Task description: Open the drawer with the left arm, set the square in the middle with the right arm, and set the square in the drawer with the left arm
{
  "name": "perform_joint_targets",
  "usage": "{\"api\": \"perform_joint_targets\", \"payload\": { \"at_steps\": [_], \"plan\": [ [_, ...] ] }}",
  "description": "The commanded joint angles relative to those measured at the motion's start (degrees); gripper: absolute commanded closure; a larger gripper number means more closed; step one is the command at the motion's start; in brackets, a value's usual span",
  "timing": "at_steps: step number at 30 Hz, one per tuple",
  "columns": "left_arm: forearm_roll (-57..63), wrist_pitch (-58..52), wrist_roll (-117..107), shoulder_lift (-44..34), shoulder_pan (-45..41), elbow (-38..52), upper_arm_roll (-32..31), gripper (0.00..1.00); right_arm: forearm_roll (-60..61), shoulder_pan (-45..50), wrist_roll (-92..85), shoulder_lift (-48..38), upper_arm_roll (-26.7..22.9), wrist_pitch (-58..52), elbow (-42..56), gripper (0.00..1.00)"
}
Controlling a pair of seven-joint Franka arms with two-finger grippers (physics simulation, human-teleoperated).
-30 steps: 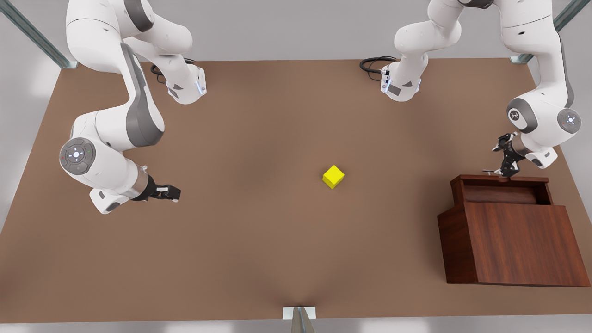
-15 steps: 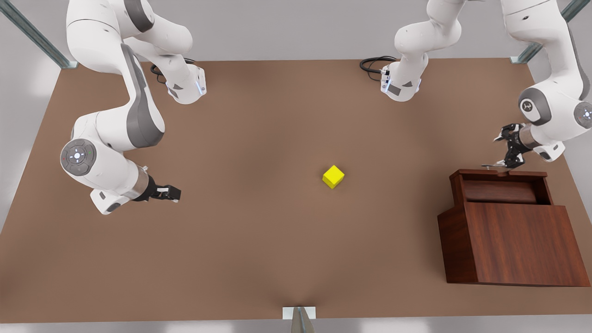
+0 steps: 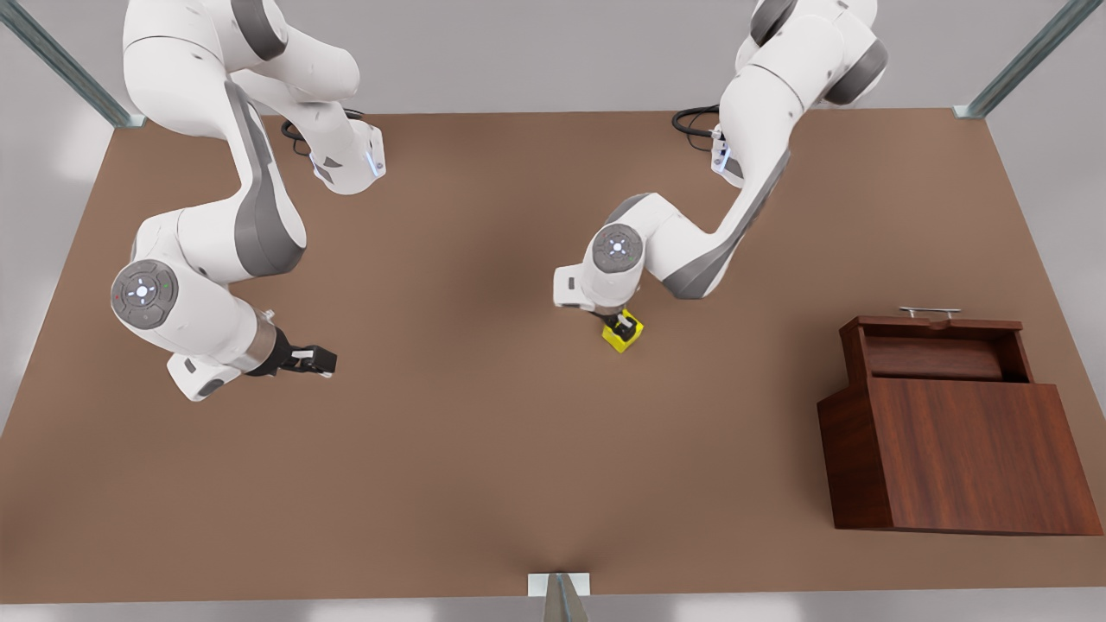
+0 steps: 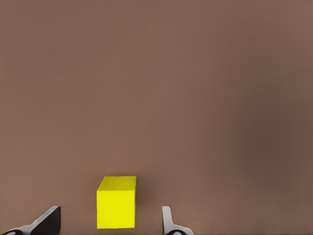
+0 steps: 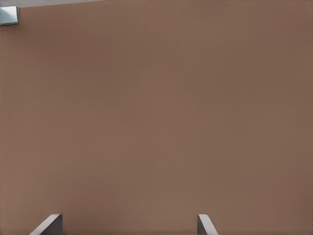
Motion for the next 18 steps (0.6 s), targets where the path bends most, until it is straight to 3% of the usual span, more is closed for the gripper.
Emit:
{"api": "perform_joint_targets", "payload": {
  "at_steps": [1, 5, 18],
  "plan": [
    [1.2, 1.7, 0.2, -0.2, -0.1, -1.9, 0.3, 0.00, 0.0, 0.0, 0.0, 0.0, 0.0, 0.0, 0.0, 0.00],
    [0.3, 12.1, 5.9, -0.4, 0.3, -9.7, 2.2, 0.00, 0.0, 0.0, 0.0, 0.0, 0.0, 0.0, 0.0, 0.00],
    [-3.9, 20.5, 5.1, 0.8, 0.0, -19.2, 4.0, 0.00, 0.0, -0.1, -0.1, 0.0, 0.0, 0.0, 0.0, 0.00]
  ]
}}
